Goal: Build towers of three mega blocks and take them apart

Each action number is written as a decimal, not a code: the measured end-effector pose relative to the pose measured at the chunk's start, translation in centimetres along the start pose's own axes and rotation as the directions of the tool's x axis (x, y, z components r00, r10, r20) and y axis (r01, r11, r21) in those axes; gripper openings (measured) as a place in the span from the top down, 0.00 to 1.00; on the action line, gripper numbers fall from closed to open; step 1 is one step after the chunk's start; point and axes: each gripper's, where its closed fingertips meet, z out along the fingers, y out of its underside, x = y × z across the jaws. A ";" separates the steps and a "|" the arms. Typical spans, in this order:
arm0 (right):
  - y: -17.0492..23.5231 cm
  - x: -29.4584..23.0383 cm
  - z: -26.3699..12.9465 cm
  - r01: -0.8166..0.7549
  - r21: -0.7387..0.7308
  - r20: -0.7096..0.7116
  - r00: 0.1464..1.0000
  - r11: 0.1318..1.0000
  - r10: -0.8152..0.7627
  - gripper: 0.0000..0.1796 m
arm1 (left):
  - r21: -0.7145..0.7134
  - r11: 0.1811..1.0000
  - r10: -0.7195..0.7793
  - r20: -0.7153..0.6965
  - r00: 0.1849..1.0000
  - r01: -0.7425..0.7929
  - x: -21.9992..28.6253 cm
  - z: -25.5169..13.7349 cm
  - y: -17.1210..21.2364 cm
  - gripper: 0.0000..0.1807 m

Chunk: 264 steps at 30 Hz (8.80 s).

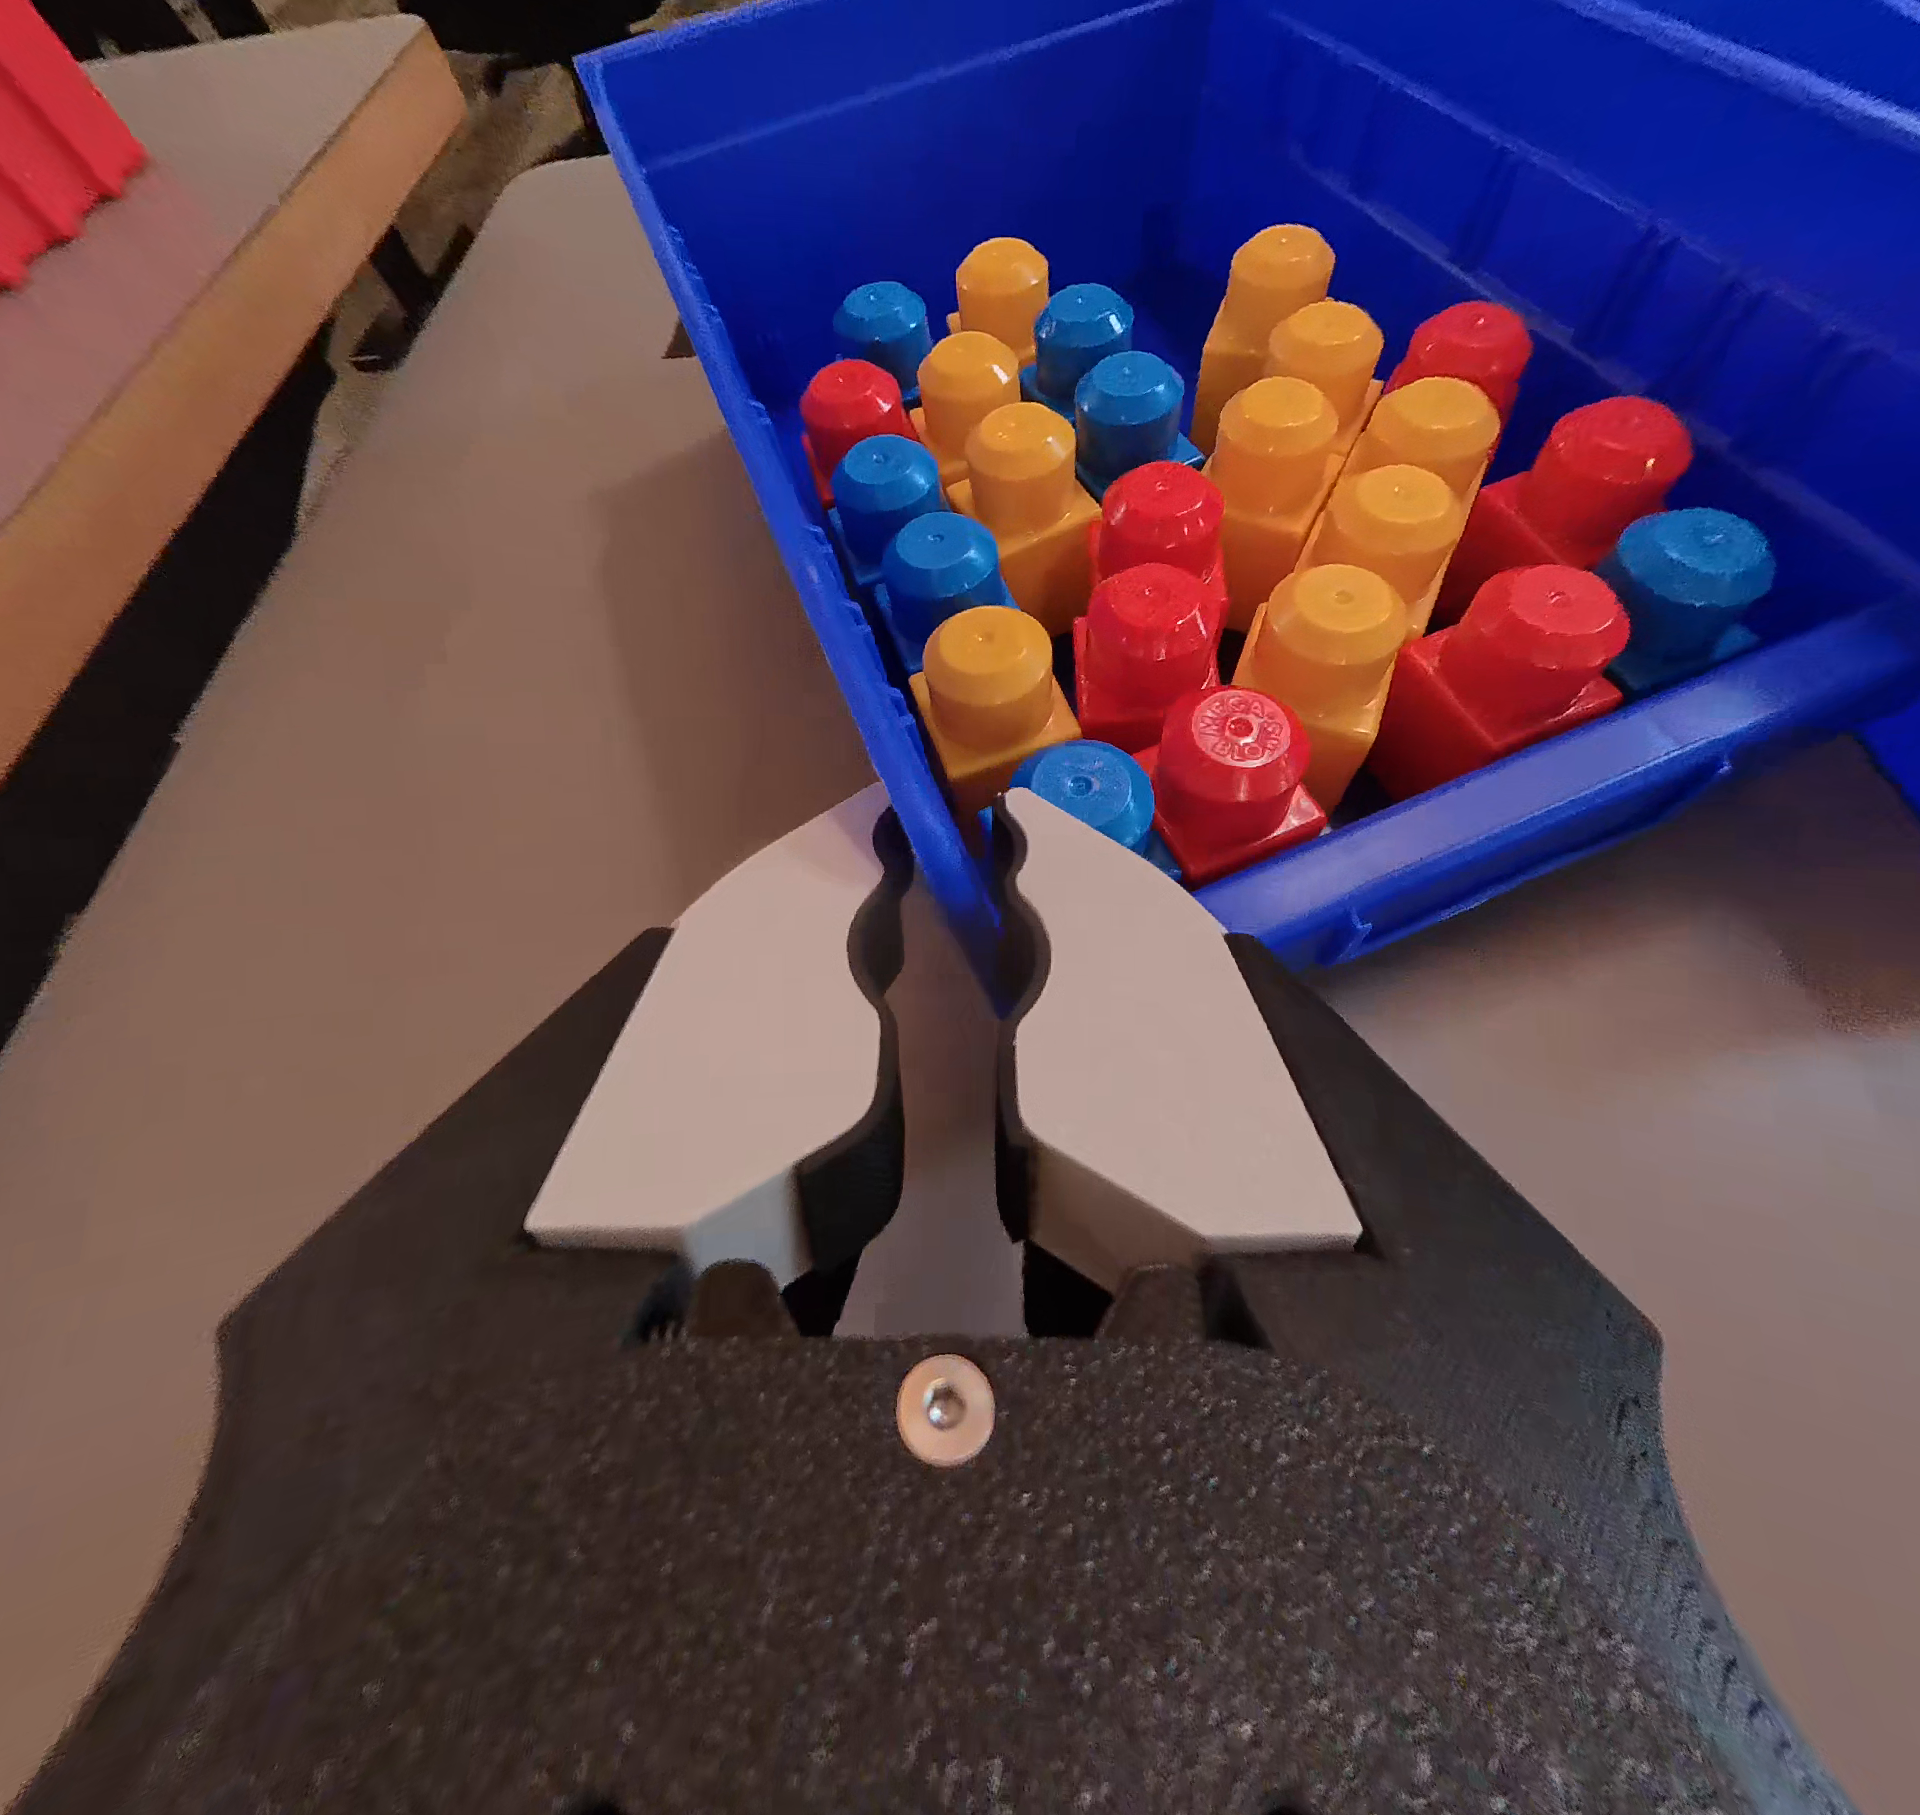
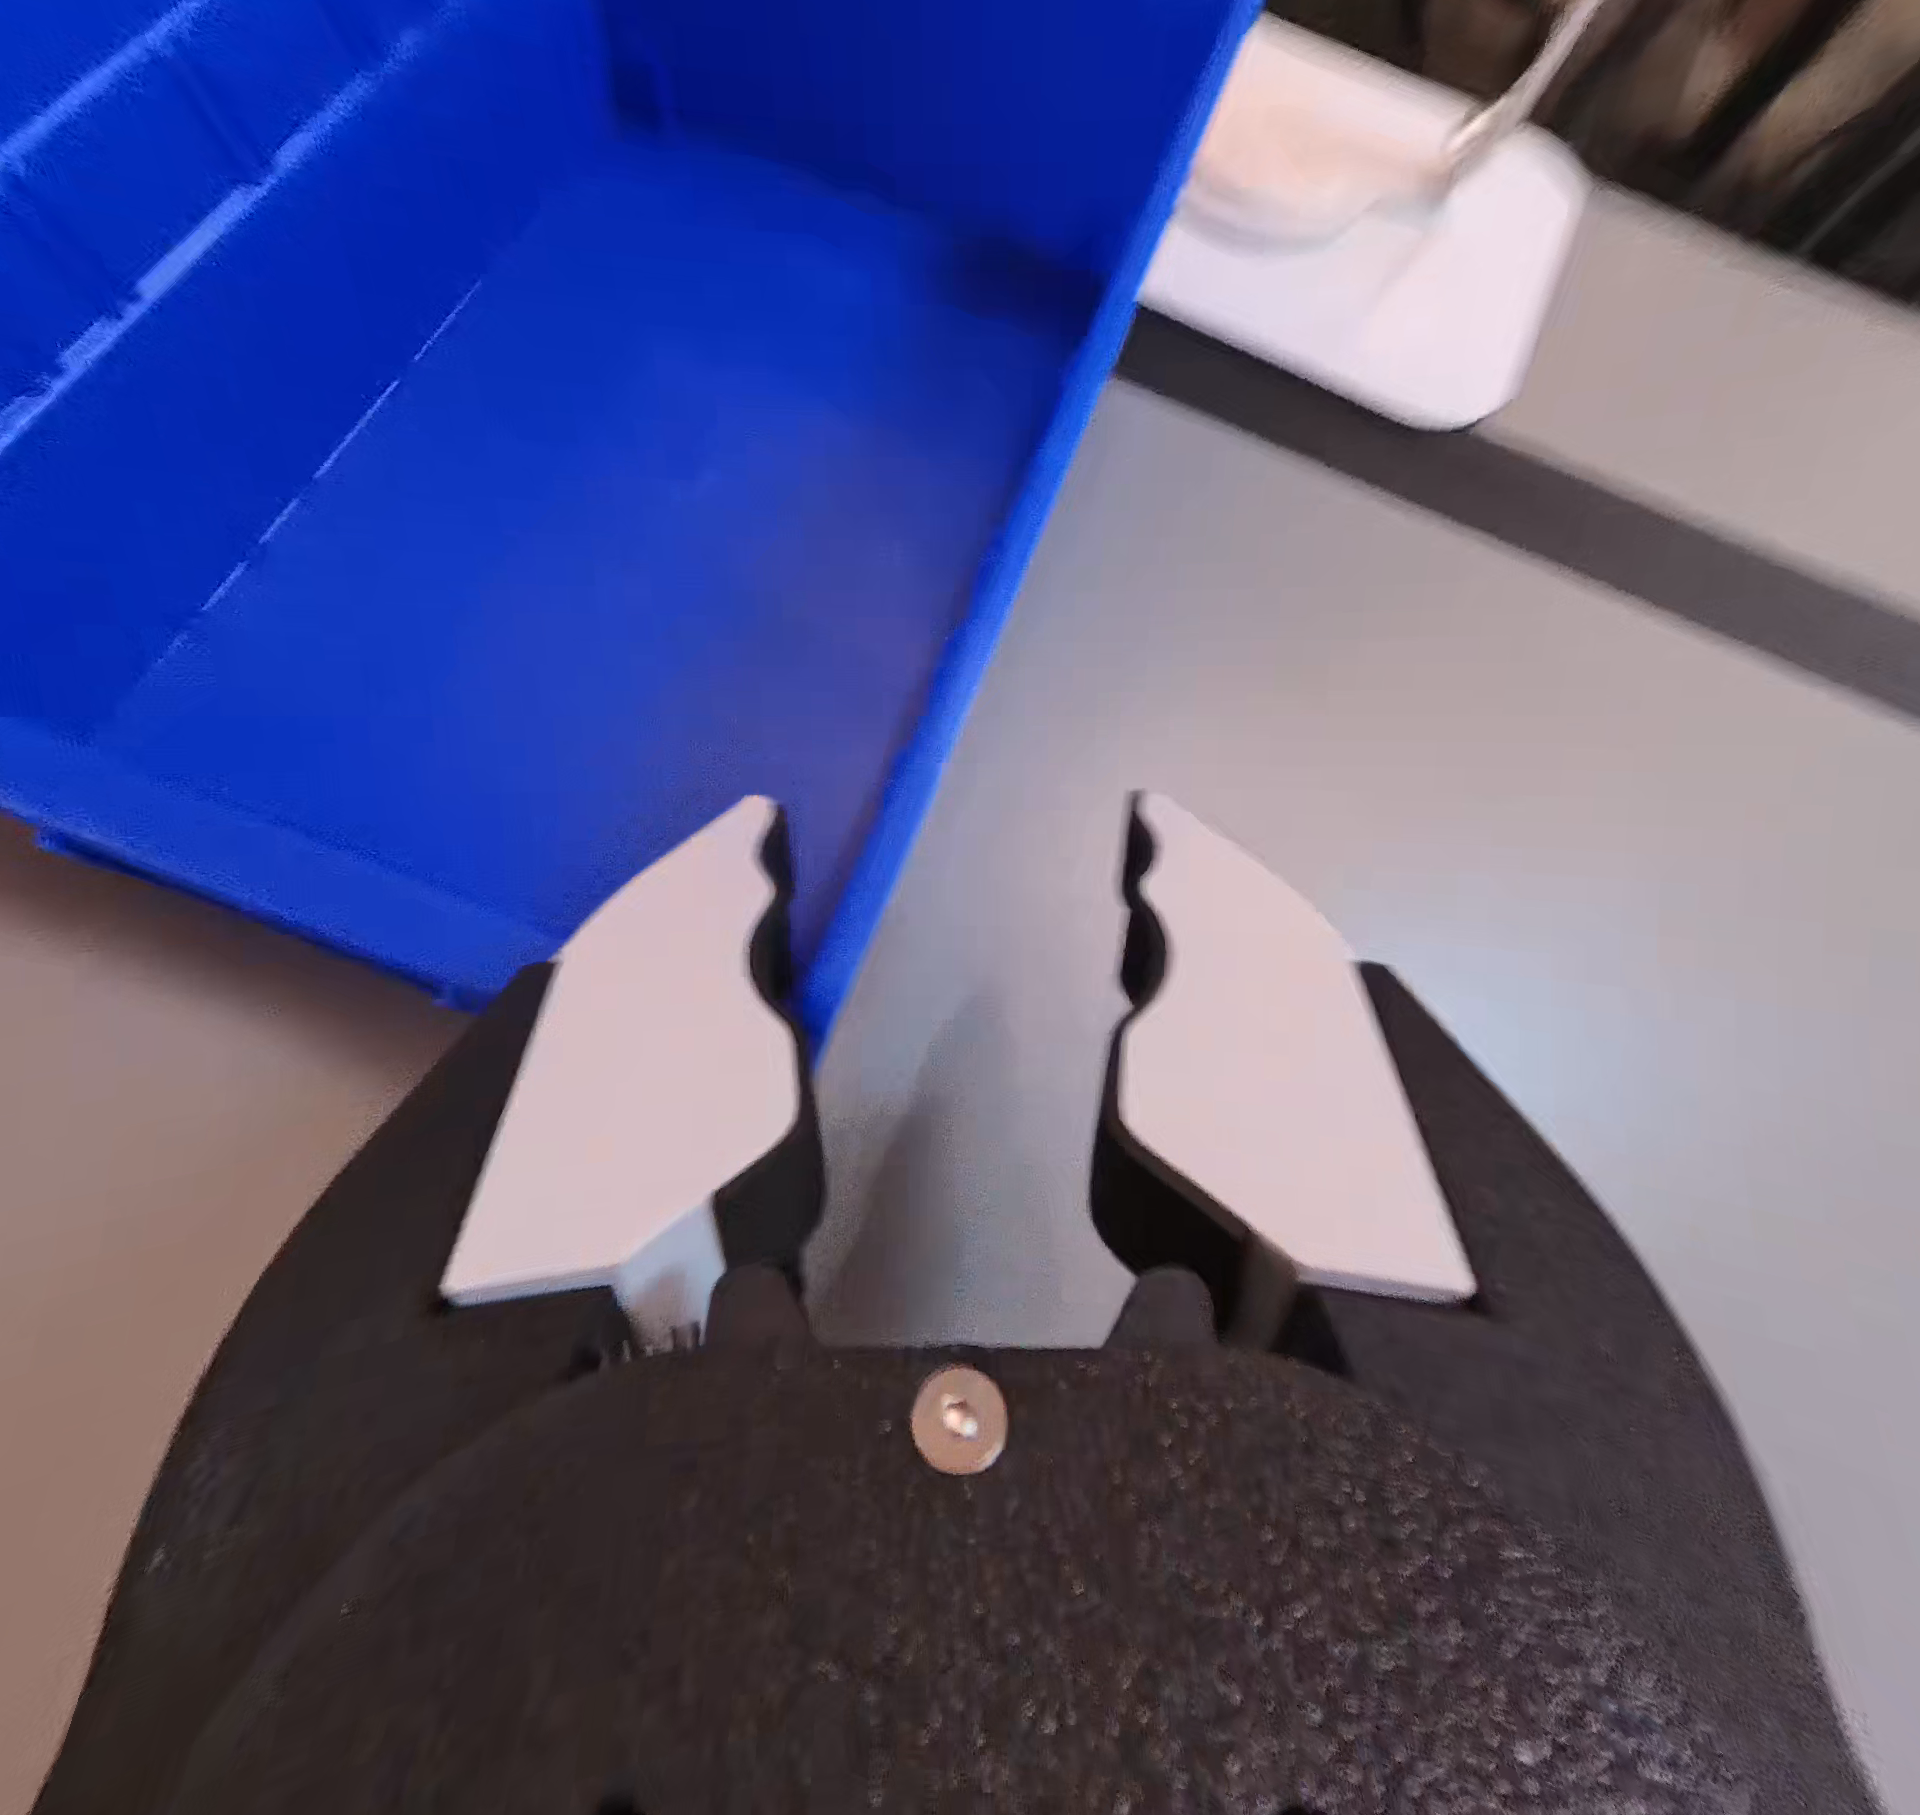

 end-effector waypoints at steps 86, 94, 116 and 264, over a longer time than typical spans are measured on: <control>0.2 11.9 -9.6 0.078 0.484 -0.314 0.945 0.871 0.090 0.77 | 0.206 0.978 -0.090 0.240 0.967 0.040 -3.4 0.2 -0.3 0.89; 0.5 12.3 -9.6 -0.017 0.507 -0.246 0.955 0.862 0.164 0.78 | 0.209 0.977 -0.096 0.280 0.955 0.037 -3.9 0.1 -0.4 0.95; 0.8 12.4 -9.2 -0.055 0.508 -0.214 0.959 0.859 0.188 0.79 | 0.305 0.951 -0.030 0.282 0.959 -0.060 -2.9 -1.5 -2.5 0.92; 3.4 -4.6 -5.2 0.237 0.334 0.445 0.814 0.912 -0.374 0.70 | -0.335 0.926 0.077 -0.285 0.955 -0.175 7.3 7.9 -4.6 0.83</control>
